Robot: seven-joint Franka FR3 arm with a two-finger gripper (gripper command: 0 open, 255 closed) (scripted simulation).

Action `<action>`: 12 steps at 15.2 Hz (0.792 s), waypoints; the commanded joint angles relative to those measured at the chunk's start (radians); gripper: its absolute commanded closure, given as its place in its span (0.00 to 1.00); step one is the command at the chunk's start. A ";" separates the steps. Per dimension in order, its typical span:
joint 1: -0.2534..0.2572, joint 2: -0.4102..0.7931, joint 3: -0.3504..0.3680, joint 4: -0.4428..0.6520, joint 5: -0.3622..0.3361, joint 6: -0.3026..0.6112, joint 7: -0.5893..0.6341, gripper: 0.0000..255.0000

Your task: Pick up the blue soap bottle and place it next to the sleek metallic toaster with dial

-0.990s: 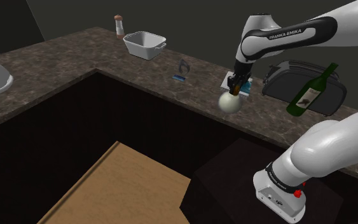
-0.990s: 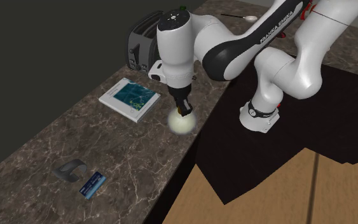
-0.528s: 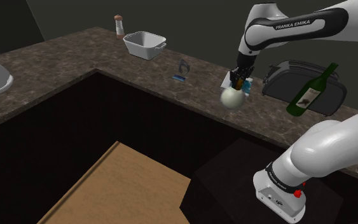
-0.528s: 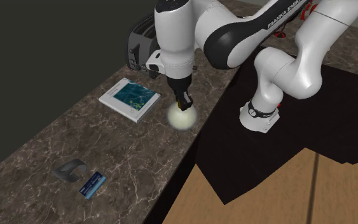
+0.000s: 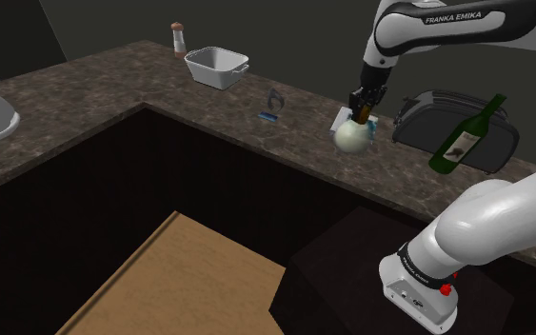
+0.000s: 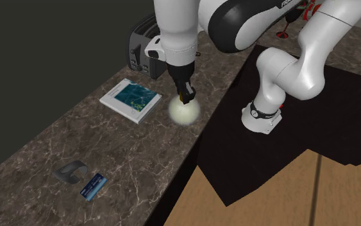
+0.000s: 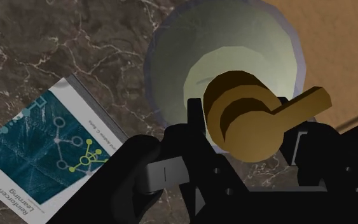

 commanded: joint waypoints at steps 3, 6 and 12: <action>0.002 -0.008 0.005 0.045 0.003 -0.054 0.001 1.00; 0.003 -0.012 0.007 0.083 0.004 -0.095 -0.001 1.00; 0.004 -0.012 0.012 0.163 0.007 -0.175 -0.004 1.00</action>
